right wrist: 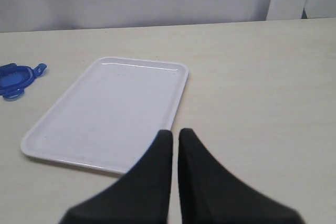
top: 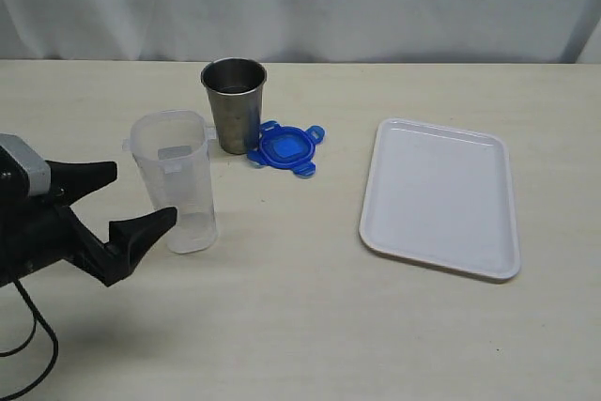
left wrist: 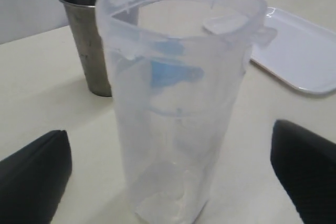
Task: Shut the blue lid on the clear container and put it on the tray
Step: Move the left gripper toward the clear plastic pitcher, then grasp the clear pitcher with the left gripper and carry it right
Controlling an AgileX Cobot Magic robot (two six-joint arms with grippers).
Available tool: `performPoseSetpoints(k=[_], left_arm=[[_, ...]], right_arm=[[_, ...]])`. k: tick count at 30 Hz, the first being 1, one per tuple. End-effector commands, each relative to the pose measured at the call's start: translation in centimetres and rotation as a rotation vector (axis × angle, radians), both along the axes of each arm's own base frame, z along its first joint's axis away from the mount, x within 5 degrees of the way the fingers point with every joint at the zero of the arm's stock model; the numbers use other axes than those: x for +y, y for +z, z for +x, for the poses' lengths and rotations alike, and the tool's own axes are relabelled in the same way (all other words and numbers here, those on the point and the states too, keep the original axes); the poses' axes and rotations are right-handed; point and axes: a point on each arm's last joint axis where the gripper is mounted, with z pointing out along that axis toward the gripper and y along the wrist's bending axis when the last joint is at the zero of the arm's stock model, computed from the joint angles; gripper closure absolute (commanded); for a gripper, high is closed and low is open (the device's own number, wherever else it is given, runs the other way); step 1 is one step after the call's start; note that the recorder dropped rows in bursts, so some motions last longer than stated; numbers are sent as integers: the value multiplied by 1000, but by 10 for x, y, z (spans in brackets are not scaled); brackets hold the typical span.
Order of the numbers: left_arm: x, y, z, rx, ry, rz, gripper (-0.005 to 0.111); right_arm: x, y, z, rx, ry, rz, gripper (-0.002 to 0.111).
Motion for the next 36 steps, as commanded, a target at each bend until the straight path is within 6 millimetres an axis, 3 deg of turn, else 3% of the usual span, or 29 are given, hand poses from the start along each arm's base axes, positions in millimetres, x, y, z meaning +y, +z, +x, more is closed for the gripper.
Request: performPoseSetpoints(k=[1,12,24,28,36], left_arm=[[-2,-4,9,-21,-43,-18,11],[-3,-23,38,17,-109,-45,11],[-2,-23,48,-5,-116,-34,11],[-4,-21,52,-20,-154,-21,11],[-17,-37,69,3,-197,-3,11]], right_arm=[[0,2,0,-21,-3,-6,104],[0,2,0,-21,-3,-6,104],[0,2,0,-21,-3,-6,104],[0,2,0,-21,-3,-6,104],[0,2,0,-21,-3,-6,104]])
